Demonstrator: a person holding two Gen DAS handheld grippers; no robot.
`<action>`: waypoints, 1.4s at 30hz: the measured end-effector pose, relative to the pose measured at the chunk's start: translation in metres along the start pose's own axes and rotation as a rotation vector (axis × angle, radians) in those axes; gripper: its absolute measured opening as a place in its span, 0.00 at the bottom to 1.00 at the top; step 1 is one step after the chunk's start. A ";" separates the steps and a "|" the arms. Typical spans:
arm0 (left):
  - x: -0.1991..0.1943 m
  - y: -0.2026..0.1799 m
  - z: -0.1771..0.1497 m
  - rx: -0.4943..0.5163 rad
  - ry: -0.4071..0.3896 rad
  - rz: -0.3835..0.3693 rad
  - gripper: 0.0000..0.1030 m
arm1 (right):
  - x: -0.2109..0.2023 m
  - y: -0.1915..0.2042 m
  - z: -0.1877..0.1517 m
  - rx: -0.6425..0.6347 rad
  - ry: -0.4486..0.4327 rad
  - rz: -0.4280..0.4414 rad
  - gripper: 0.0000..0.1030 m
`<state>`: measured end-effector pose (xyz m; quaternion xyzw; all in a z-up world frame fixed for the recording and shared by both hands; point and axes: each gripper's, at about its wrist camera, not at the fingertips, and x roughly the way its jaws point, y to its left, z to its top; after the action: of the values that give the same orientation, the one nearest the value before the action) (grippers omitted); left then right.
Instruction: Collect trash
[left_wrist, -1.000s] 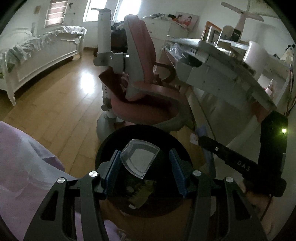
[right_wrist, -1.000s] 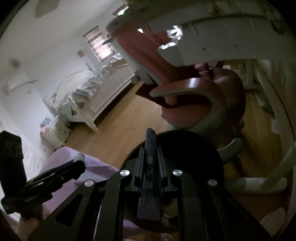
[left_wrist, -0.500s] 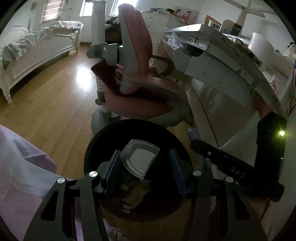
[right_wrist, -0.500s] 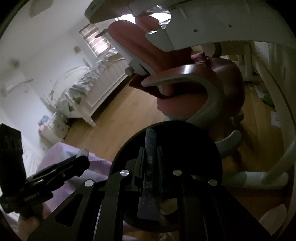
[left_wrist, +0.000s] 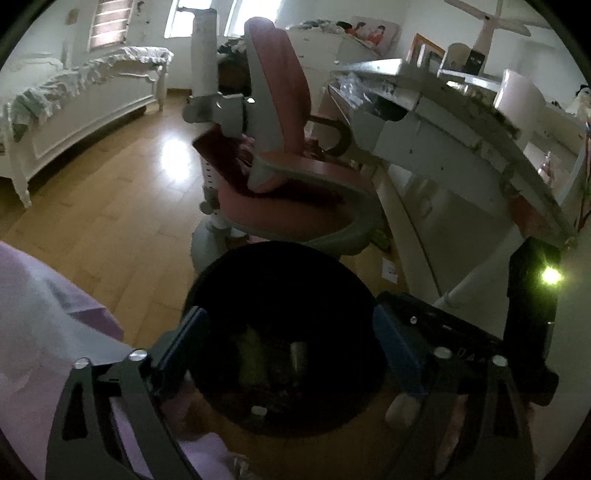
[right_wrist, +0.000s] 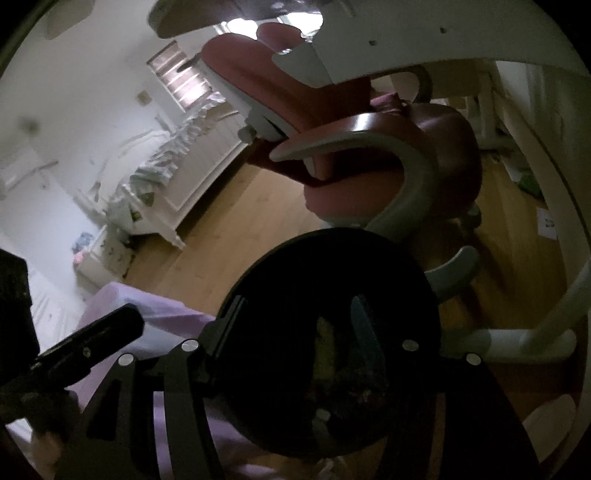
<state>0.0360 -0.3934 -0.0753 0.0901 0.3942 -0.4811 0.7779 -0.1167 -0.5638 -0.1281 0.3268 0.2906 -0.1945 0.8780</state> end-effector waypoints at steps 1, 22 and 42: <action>-0.008 0.001 -0.001 -0.006 -0.016 0.013 0.95 | -0.002 0.001 -0.001 -0.002 -0.002 0.002 0.57; -0.225 0.109 -0.095 -0.232 -0.289 0.482 0.95 | -0.050 0.206 -0.046 -0.341 0.004 0.227 0.82; -0.365 0.183 -0.200 -0.536 -0.400 0.825 0.95 | -0.102 0.414 -0.142 -0.698 -0.084 0.414 0.95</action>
<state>-0.0022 0.0532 0.0020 -0.0580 0.2791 -0.0252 0.9582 -0.0279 -0.1566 0.0400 0.0528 0.2311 0.0836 0.9679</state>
